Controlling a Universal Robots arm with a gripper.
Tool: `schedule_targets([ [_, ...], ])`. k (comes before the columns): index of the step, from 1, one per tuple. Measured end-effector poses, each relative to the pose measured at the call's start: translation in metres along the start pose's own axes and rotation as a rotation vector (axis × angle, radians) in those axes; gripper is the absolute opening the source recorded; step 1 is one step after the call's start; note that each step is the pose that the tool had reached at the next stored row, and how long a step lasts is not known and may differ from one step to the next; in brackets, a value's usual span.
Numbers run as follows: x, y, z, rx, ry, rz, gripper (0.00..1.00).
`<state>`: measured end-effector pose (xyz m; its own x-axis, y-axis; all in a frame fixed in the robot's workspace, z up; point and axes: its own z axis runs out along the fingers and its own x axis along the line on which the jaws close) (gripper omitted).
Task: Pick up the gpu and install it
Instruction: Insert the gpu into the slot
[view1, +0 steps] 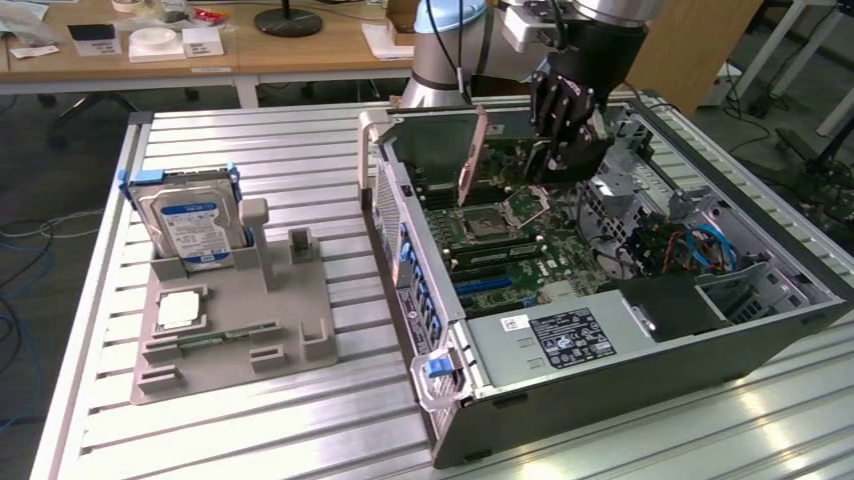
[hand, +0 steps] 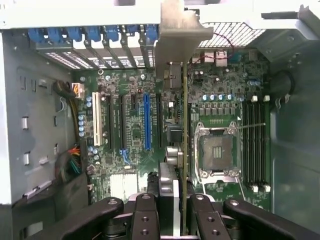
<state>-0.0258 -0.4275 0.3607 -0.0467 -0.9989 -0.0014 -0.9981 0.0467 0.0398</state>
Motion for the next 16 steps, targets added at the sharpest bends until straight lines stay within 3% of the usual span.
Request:
schedule_targets([
  [4,0.000,0.0034,0.0047,0.0131,-0.0007,-0.002,0.28],
  [9,0.001,0.0044,0.0132,0.0135,-0.0019,-0.031,0.28],
  [13,0.002,0.0064,0.0172,0.0200,-0.0017,-0.048,0.28],
  [16,0.002,0.0096,0.0216,0.0214,-0.0030,-0.048,0.28],
])
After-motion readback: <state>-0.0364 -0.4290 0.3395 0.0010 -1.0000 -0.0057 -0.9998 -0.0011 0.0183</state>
